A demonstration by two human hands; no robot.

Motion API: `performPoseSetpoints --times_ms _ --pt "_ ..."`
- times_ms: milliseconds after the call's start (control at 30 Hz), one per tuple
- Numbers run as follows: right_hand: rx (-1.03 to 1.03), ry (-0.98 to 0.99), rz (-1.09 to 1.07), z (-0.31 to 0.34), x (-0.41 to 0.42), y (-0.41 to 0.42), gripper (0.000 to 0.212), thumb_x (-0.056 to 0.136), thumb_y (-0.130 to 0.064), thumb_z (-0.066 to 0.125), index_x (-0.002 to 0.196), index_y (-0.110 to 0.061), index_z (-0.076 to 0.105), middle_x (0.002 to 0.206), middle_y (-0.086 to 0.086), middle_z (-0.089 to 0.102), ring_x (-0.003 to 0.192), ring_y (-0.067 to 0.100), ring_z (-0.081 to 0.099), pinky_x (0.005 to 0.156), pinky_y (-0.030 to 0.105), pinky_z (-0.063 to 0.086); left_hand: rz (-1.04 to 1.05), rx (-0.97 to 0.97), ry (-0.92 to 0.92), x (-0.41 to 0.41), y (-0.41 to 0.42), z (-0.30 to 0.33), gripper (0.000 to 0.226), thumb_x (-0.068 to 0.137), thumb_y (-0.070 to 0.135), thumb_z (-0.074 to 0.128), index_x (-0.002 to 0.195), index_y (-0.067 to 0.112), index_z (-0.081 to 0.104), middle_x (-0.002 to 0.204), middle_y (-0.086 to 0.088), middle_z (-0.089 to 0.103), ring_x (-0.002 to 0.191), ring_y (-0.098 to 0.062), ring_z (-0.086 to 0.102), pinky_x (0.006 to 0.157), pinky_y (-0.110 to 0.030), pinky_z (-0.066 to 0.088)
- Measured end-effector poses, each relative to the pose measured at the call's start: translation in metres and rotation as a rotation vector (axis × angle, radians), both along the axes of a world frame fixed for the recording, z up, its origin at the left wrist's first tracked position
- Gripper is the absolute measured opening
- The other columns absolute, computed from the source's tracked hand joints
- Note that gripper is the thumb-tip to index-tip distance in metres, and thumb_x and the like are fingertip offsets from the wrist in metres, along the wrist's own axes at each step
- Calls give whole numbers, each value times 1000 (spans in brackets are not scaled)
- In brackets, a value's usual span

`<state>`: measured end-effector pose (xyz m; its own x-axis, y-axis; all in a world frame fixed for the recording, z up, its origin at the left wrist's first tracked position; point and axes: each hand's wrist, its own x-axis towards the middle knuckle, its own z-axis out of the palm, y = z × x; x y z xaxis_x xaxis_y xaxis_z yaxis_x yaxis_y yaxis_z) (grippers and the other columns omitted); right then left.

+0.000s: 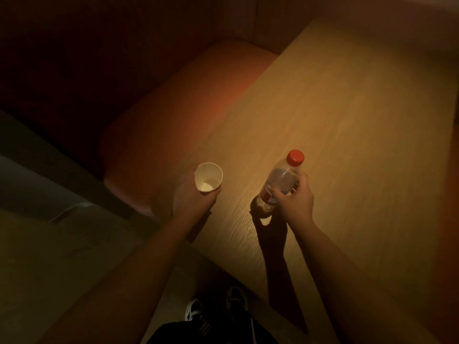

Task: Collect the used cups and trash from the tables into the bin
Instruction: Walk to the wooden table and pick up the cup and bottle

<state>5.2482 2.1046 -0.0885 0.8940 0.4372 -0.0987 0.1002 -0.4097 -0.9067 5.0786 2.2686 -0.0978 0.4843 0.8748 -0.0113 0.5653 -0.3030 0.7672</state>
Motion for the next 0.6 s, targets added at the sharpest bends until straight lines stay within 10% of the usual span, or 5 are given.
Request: performPoseSetpoints --times_ms 300,600 --pt "94 16 454 9 -74 83 65 68 -27 83 123 -32 47 113 -16 57 108 9 56 83 26 51 407 17 -29 -121 5 7 84 58 45 83 126 28 37 115 13 44 91 1 47 63 -11 38" --pt "82 92 1105 18 -256 176 67 72 -27 79 128 -32 43 128 -11 52 118 16 52 97 49 47 988 137 -22 -303 -39 17 77 60 45 82 122 21 42 116 -1 56 96 -19 57 73 -30 43"
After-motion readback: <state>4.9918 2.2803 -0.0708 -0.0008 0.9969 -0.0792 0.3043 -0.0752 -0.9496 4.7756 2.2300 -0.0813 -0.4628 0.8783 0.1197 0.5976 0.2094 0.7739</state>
